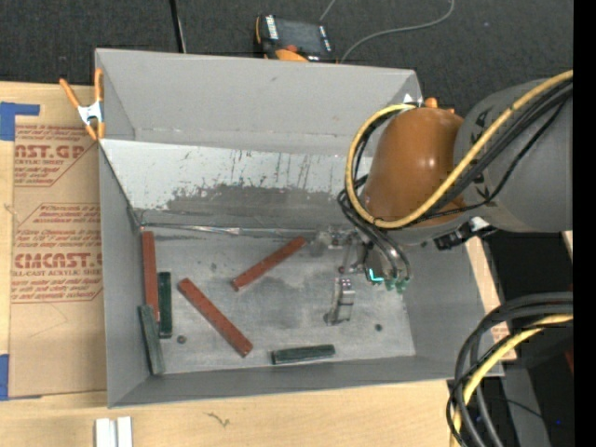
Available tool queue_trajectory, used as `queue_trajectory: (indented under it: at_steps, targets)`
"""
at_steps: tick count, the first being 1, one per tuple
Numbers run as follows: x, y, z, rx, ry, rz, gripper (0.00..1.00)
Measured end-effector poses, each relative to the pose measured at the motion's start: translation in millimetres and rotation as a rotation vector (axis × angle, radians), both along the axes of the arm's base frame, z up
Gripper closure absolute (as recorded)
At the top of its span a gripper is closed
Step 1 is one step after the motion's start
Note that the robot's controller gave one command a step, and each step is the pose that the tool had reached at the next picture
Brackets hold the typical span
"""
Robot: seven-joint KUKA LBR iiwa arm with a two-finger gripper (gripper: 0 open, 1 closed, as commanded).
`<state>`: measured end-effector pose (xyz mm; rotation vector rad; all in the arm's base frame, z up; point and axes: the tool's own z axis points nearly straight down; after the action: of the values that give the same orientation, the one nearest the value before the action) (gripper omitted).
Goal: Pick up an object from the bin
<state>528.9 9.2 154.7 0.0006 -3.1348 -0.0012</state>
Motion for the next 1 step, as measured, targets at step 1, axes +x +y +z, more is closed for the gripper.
queue_trajectory:
  at_steps: [1]
  targets:
    - [56.0, 35.1, -50.6, -0.001, -0.007, -0.194, 0.00]
